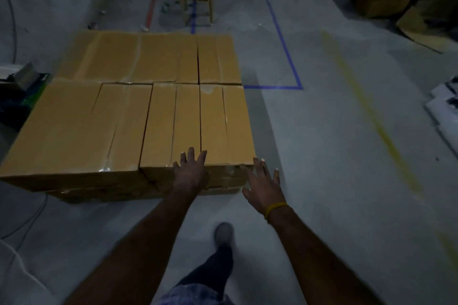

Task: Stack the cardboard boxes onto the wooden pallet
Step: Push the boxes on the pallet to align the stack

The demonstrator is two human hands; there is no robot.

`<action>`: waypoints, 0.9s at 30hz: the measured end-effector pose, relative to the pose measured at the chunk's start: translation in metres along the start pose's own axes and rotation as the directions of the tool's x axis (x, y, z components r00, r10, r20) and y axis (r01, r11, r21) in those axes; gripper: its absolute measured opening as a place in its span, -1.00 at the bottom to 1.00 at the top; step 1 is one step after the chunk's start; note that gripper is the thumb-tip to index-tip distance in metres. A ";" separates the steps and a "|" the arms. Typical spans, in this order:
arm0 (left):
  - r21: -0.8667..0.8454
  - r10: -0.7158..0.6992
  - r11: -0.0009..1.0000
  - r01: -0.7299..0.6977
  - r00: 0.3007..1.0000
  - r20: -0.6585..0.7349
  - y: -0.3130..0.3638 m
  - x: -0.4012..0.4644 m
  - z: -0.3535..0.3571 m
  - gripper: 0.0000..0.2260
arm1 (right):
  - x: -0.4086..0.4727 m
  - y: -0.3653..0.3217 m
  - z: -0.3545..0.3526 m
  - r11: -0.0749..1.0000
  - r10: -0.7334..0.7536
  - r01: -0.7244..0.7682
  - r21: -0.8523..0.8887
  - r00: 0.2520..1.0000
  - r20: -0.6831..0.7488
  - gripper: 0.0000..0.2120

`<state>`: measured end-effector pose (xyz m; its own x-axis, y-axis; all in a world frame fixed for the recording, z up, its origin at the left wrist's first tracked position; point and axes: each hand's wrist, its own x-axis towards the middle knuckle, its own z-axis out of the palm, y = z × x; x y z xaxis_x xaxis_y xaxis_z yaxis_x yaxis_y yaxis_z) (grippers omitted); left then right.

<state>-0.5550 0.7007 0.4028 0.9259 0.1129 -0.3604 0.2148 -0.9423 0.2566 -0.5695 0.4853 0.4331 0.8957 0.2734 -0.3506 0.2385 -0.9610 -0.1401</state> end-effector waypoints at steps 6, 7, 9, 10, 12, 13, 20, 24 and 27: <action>-0.053 -0.032 0.998 0.033 0.999 0.016 0.065 0.098 0.006 -0.34 | 0.094 0.064 -0.044 0.995 -0.071 0.076 -0.071 0.995 0.066 -0.34; -0.065 -0.039 0.997 0.041 0.999 0.029 0.077 0.113 0.005 -0.34 | 0.108 0.075 -0.053 0.994 -0.078 0.084 -0.076 0.994 0.081 -0.34; -0.077 -0.031 0.996 0.034 0.999 0.034 0.100 0.142 0.003 -0.35 | 0.137 0.097 -0.074 0.992 -0.088 0.095 -0.086 0.992 0.086 -0.34; -0.073 -0.024 0.997 0.027 0.999 0.038 0.112 0.156 0.000 -0.35 | 0.152 0.108 -0.086 0.991 -0.088 0.096 -0.092 0.992 0.088 -0.34; -0.063 -0.020 0.998 0.024 0.998 0.054 0.131 0.181 -0.008 -0.36 | 0.179 0.128 -0.107 0.992 -0.080 0.089 -0.086 0.992 0.099 -0.34; -0.059 -0.025 0.998 0.028 0.998 0.058 0.139 0.194 -0.012 -0.37 | 0.191 0.136 -0.116 0.992 -0.083 0.091 -0.082 0.991 0.102 -0.34; -0.085 -0.106 0.991 0.108 0.994 0.024 0.199 0.298 -0.028 -0.38 | 0.300 0.199 -0.165 0.972 -0.185 0.198 -0.124 0.977 0.106 -0.34; -0.126 -0.180 0.975 0.182 0.983 0.030 0.238 0.358 -0.030 -0.39 | 0.373 0.244 -0.190 0.944 -0.283 0.298 -0.142 0.952 0.116 -0.35; -0.168 -0.252 0.952 0.257 0.966 0.049 0.264 0.396 -0.032 -0.39 | 0.429 0.282 -0.211 0.913 -0.359 0.380 -0.151 0.922 0.147 -0.35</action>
<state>-0.1217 0.5064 0.3567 0.8252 0.3314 -0.4575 0.4946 -0.8150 0.3019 -0.0385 0.3227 0.4386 0.6849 0.6031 -0.4089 0.6145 -0.7796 -0.1208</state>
